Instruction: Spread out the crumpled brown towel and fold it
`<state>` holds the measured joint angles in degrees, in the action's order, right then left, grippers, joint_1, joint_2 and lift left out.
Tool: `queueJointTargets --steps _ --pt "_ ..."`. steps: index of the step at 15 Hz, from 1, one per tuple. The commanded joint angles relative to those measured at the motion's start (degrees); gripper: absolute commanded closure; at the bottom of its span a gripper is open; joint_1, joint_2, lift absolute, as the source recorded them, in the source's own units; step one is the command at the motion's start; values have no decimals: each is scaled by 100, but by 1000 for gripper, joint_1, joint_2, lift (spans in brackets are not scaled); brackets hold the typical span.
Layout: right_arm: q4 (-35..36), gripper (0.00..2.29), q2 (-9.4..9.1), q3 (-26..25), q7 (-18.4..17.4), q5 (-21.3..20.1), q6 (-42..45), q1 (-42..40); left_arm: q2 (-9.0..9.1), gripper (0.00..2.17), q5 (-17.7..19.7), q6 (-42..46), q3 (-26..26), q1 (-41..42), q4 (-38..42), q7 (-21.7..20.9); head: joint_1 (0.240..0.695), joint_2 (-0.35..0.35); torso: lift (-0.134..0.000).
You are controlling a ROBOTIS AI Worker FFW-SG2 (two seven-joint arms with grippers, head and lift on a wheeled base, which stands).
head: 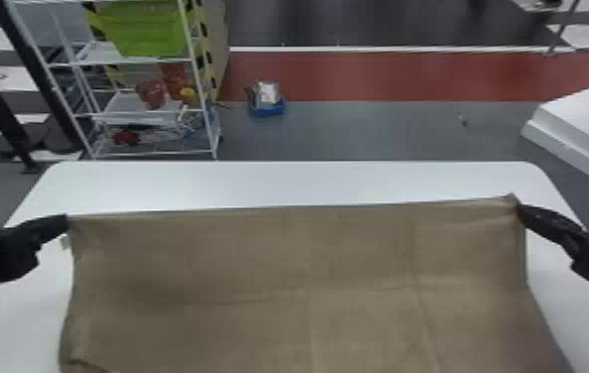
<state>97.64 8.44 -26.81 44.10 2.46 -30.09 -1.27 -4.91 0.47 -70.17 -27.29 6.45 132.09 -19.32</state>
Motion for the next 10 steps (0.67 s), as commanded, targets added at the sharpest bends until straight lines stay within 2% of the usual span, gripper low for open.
queueJointTargets --steps 1,3,5,6,8,9,10 --pt "-166 73 9 291 -279 -264 42 92 -80 -1 -12 77 57 -39 -183 -19 695 44 -124" --pt "-78 -1 0 247 -350 -273 42 -31 -159 -1 -21 77 13 14 -174 -10 695 50 -124" --pt "440 49 -9 71 -402 -88 130 -418 -159 29 58 60 -180 137 1 -54 695 57 -124" --pt "818 56 0 -26 -402 193 306 -814 -133 29 243 42 -435 330 239 -134 695 57 -124" --pt "1468 97 0 -202 -253 624 464 -1455 -124 49 902 -151 -918 761 564 -301 695 66 -124" --pt "1688 167 0 -263 -95 817 517 -1745 -89 76 1043 -555 -1050 884 731 -476 695 72 -124" --pt "1846 390 0 -325 2 984 657 -2000 -10 87 1218 -696 -1164 1042 836 -591 695 78 -124"
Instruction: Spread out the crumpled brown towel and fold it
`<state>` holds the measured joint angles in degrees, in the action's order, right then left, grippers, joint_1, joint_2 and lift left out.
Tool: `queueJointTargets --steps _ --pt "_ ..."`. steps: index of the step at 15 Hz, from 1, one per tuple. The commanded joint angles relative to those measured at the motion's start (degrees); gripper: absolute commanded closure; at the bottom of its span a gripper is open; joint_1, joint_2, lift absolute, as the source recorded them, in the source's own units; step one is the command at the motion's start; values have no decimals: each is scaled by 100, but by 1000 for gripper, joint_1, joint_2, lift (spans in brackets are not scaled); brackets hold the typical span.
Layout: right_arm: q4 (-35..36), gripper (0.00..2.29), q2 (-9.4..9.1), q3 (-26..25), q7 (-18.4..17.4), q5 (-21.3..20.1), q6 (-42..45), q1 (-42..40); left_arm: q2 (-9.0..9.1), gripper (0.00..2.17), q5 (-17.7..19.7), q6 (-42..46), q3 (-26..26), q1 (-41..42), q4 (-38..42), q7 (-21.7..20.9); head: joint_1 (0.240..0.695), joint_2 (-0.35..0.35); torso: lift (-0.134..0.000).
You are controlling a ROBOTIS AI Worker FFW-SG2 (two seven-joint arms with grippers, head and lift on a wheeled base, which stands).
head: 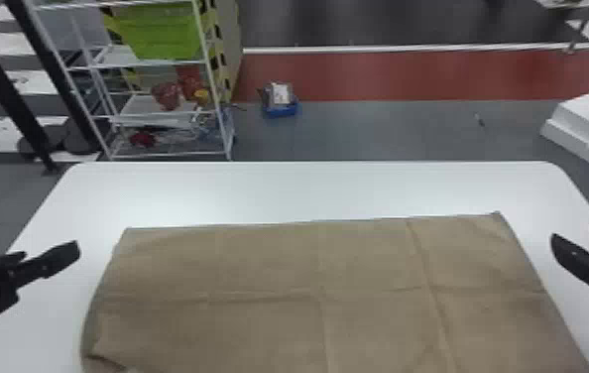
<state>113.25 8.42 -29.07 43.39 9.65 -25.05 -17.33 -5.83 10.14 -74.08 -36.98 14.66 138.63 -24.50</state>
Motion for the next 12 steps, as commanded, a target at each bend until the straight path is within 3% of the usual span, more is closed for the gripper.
queueJointTargets --steps 1,3,4,6,8,12 --pt "374 664 2 -143 144 397 188 -526 126 90 428 -269 -257 371 243 -73 695 81 -124" --pt "497 1602 10 -178 240 318 -5 -667 240 110 603 -287 -354 538 331 -99 695 83 -124" --pt "497 1777 10 -178 372 248 -163 -693 319 110 647 -269 -380 617 401 -143 695 82 -124" --pt "497 1855 54 -178 460 81 -216 -930 451 117 779 -252 -354 784 463 -257 695 77 -124" --pt "470 1855 72 -178 513 19 -216 -1089 451 397 805 -269 -275 1012 507 -257 695 54 -124" --pt "506 1855 116 -178 636 19 -392 -1203 442 1426 726 -603 -151 1382 630 -178 695 28 -124"
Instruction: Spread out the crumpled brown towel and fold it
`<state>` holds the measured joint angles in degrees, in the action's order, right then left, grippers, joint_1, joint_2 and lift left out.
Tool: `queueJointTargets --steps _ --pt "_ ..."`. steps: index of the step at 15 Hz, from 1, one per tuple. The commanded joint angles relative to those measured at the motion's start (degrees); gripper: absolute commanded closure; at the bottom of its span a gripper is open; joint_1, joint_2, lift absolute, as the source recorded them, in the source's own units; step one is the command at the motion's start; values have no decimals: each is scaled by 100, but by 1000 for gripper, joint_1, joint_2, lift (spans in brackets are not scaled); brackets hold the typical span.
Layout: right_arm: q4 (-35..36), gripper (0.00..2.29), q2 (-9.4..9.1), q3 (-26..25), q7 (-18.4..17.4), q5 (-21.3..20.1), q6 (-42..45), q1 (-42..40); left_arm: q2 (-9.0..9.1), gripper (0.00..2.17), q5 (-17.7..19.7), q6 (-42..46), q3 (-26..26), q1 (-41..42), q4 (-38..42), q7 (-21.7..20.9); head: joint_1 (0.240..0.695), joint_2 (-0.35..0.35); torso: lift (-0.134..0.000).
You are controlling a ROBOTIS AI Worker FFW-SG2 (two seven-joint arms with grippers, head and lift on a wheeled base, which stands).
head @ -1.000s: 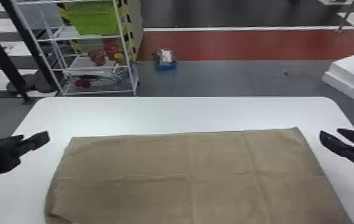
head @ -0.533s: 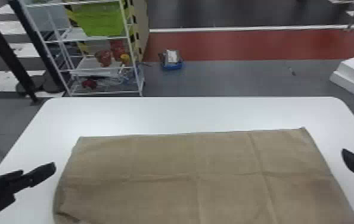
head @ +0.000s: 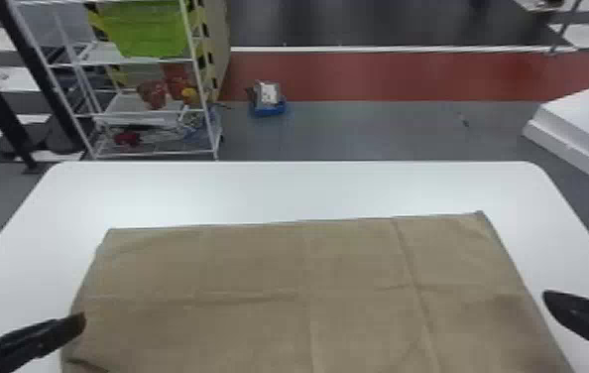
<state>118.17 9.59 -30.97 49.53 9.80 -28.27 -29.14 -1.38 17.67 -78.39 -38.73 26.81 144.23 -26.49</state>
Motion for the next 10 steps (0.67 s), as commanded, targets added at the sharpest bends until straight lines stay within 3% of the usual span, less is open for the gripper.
queueJointTargets --steps 1,3,10 --pt "14 1855 -1 29 31 -4 -70 -21 -3 1447 -18 -190 23 263 79 39 695 25 -124" --pt "49 1855 -1 47 39 -4 -158 -21 15 1632 -1 -366 67 439 150 170 695 26 -124" --pt "22 1855 8 47 110 5 -176 -4 76 1629 17 -436 93 623 150 285 695 24 -124"
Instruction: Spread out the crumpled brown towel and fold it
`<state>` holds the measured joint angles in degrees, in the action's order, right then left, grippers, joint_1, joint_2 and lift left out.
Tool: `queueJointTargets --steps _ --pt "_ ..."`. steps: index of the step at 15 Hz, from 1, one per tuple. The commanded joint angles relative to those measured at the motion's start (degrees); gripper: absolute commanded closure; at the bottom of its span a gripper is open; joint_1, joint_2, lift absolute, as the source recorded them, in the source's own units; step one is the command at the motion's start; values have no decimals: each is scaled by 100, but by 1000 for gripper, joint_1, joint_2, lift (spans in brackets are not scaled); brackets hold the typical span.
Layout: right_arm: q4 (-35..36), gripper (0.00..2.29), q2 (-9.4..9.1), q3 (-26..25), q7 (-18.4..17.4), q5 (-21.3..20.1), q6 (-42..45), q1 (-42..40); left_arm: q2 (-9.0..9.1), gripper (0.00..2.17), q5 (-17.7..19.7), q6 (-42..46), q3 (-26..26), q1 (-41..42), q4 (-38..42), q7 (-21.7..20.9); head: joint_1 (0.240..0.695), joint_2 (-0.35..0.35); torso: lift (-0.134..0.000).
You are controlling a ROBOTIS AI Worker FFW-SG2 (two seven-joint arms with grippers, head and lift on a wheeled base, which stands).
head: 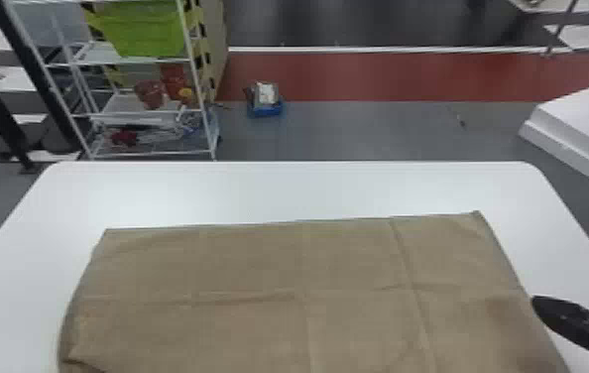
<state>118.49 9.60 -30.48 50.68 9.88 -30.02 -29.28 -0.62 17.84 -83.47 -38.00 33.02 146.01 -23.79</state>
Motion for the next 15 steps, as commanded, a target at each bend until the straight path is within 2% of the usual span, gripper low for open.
queueJointTargets --steps 1,6,11,15 --pt "-10 1855 7 -1 3 -4 0 19 9 1629 0 142 64 -6 -46 59 695 26 -124" --pt "-89 1855 7 7 -6 -57 -35 63 -26 1625 -123 318 284 -112 -406 111 695 17 -124" --pt "-177 1855 86 16 -6 -74 -176 133 -131 1625 -677 335 363 -261 -556 111 695 23 -124" --pt "-203 1855 94 16 -6 -74 -158 159 -211 1625 -1011 335 398 -323 -591 190 695 65 -124"
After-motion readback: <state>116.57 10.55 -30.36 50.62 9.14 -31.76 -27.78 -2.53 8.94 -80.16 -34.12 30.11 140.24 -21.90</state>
